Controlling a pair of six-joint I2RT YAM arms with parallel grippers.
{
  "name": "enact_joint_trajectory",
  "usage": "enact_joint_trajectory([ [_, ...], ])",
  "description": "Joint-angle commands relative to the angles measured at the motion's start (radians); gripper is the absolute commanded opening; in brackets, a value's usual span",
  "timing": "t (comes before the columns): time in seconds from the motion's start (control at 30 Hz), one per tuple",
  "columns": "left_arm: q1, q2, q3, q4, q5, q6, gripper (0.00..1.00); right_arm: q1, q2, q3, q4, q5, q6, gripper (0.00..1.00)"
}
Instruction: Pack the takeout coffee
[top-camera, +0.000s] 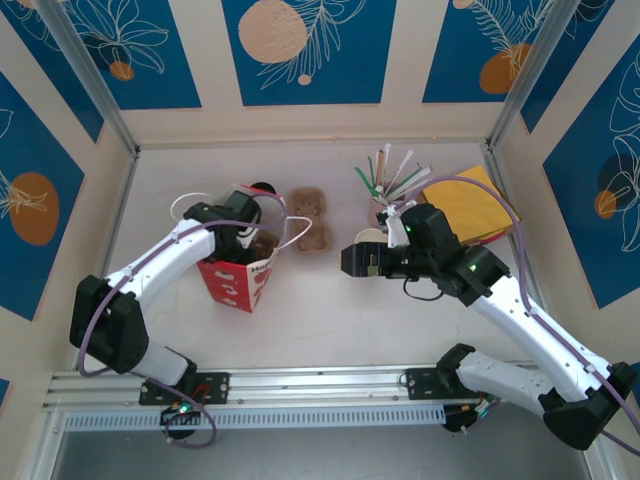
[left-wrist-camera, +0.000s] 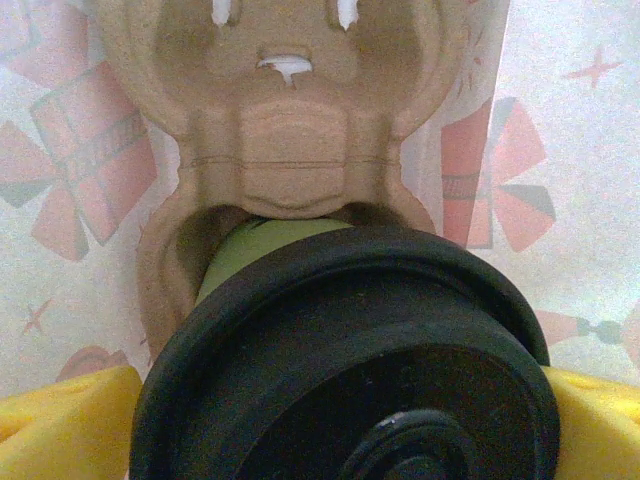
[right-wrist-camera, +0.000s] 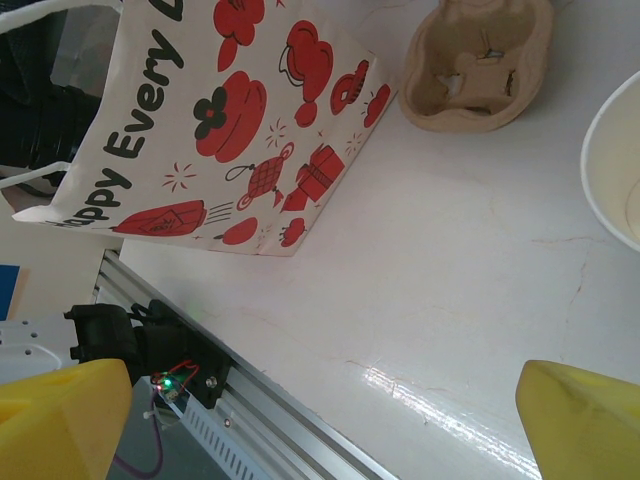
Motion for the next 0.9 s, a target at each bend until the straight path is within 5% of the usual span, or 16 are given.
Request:
enact_joint_trajectory([
  [0.0,0.012,-0.003,-0.005,-0.089,-0.035,-0.005,0.94,-0.003,0.004,-0.002,0.01,-0.021,-0.004,0.99],
  [0.87,0.012,-0.015,0.01,-0.099,-0.041,-0.007,0.95,-0.003,0.005,-0.004,0.008,-0.023,0.001,0.99],
])
